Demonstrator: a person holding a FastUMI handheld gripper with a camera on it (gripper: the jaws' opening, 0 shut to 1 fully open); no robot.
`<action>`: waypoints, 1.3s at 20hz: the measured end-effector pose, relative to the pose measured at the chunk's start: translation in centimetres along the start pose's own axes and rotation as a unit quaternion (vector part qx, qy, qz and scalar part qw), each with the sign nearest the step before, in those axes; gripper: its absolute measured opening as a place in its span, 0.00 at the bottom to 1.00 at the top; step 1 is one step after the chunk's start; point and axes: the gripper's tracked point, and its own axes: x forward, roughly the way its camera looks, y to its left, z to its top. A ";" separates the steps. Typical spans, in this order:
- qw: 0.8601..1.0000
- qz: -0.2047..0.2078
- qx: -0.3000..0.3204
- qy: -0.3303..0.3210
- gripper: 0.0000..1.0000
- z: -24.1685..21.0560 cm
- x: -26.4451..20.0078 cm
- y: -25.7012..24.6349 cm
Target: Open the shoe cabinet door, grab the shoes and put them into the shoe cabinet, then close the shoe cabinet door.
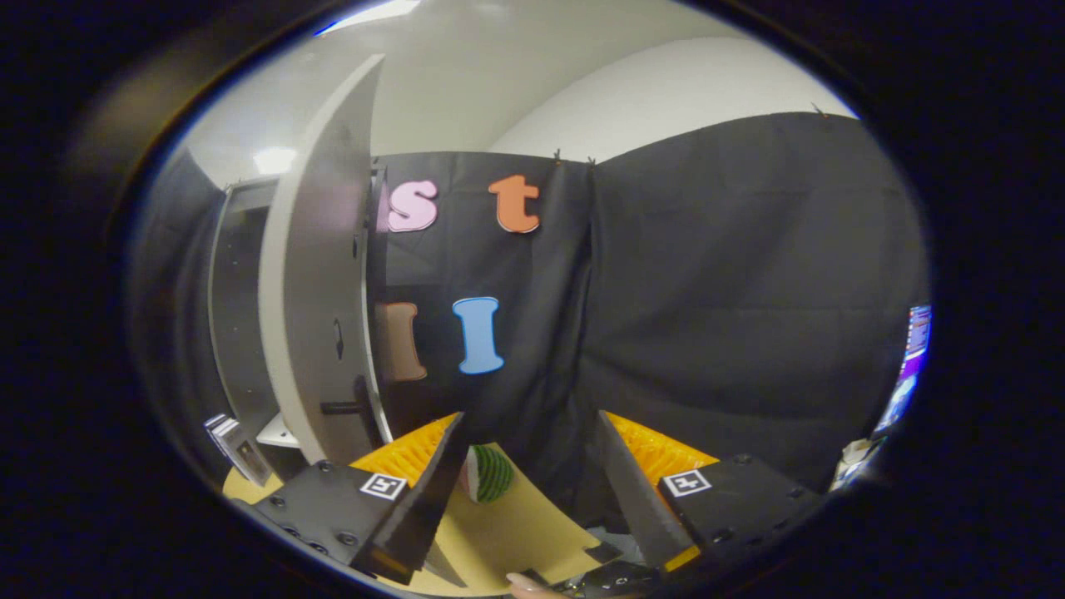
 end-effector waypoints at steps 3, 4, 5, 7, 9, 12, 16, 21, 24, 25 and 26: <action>0.998 0.059 0.030 0.006 0.96 -0.8 5.2 1.9; 0.997 0.074 0.038 0.008 0.96 -0.9 6.4 2.4; 0.995 0.086 0.041 0.012 0.96 -1.2 7.3 2.9; 0.993 0.110 0.037 0.016 0.96 -1.6 8.0 4.1; 0.992 0.124 0.024 0.011 0.95 -1.3 8.2 5.3; 0.990 0.135 0.026 0.010 0.95 -1.3 7.9 6.1; 0.987 0.156 0.030 0.009 0.94 -1.4 6.6 8.9; 0.986 0.166 0.017 0.003 0.94 -1.4 4.6 14.0; 0.987 0.161 0.028 0.005 0.94 -1.9 3.3 17.0; 0.987 0.158 0.030 0.004 0.94 -1.9 3.0 18.0; 0.988 0.154 0.032 0.001 0.94 -1.9 2.7 19.1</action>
